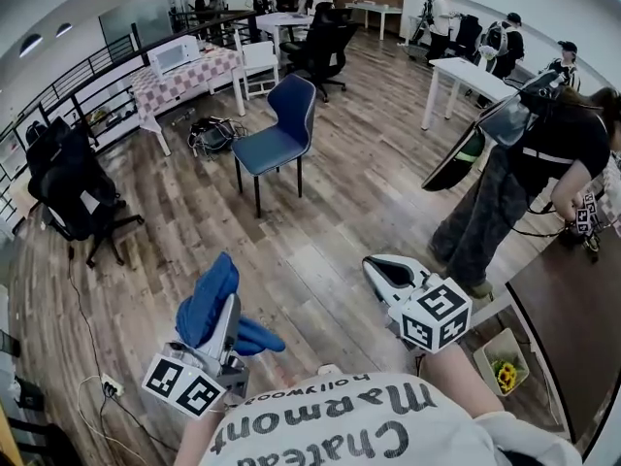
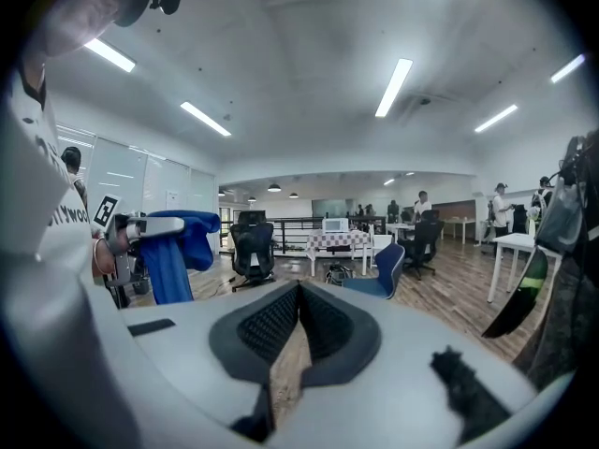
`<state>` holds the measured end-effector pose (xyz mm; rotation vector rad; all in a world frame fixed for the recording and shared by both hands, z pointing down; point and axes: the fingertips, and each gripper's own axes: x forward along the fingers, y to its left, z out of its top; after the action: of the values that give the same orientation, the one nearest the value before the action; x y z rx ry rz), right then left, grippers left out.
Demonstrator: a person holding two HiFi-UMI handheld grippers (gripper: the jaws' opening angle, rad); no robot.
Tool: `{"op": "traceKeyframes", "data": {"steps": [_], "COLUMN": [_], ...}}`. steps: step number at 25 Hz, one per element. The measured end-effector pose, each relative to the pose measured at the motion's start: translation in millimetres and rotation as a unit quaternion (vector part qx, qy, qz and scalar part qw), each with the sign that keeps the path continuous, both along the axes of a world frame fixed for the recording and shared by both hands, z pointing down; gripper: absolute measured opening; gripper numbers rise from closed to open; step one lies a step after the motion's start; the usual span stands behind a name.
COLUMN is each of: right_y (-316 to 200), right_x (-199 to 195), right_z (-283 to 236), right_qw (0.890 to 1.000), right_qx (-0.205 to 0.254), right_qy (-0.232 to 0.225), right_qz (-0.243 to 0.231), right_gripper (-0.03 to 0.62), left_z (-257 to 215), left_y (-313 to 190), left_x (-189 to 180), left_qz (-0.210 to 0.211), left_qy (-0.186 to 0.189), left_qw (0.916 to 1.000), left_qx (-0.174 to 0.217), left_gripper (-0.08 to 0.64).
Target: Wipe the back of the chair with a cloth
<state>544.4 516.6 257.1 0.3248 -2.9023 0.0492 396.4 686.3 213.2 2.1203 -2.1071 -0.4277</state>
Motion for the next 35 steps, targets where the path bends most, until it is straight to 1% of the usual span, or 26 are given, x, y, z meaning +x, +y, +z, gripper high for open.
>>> {"op": "traceKeyframes", "data": {"steps": [7,11,14,20,26,31,35], "right_y": [-56.2,-77.2,-91.9,-119.1,-127.9,-121.0,-117.3], "right_x": [-38.3,-62.1,-75.4,-98.7,-116.3,-132.3,-148.9], "right_z": [3.6,-1.4,-4.8,-9.0,3.0,18.7,32.1], "right_qw": [1.0,1.0,0.999,0.999,0.998,0.997,0.996], "right_qx": [0.002,0.012,0.022,0.019,0.016,-0.005,-0.018], "right_qy": [-0.005,-0.003,-0.011,-0.016,-0.01,0.003,0.016], "right_qz": [-0.016,-0.029,-0.028,-0.035,-0.053,-0.076,-0.089], "right_gripper": [0.012,0.012,0.012,0.012,0.012,0.012,0.012], "left_z": [5.6,1.8,3.0,2.8,15.8,28.2,37.3], "left_y": [-49.1,-70.0,-83.7,-106.2,-112.4,-103.3,-100.1], "left_x": [-28.1,-46.5,-56.4,-78.2,-93.0,-101.5,-116.1], "left_qz": [-0.01,-0.016,-0.018,-0.028,-0.045,-0.065,-0.076], "left_qy": [-0.006,-0.005,-0.01,-0.012,-0.004,0.009,0.018], "left_qw": [0.9999,0.9999,0.9998,0.9995,0.9989,0.9977,0.9966], "left_qx": [-0.003,0.002,0.001,0.0,0.006,-0.014,-0.029], "left_gripper": [0.026,0.026,0.026,0.026,0.026,0.026,0.026]}}
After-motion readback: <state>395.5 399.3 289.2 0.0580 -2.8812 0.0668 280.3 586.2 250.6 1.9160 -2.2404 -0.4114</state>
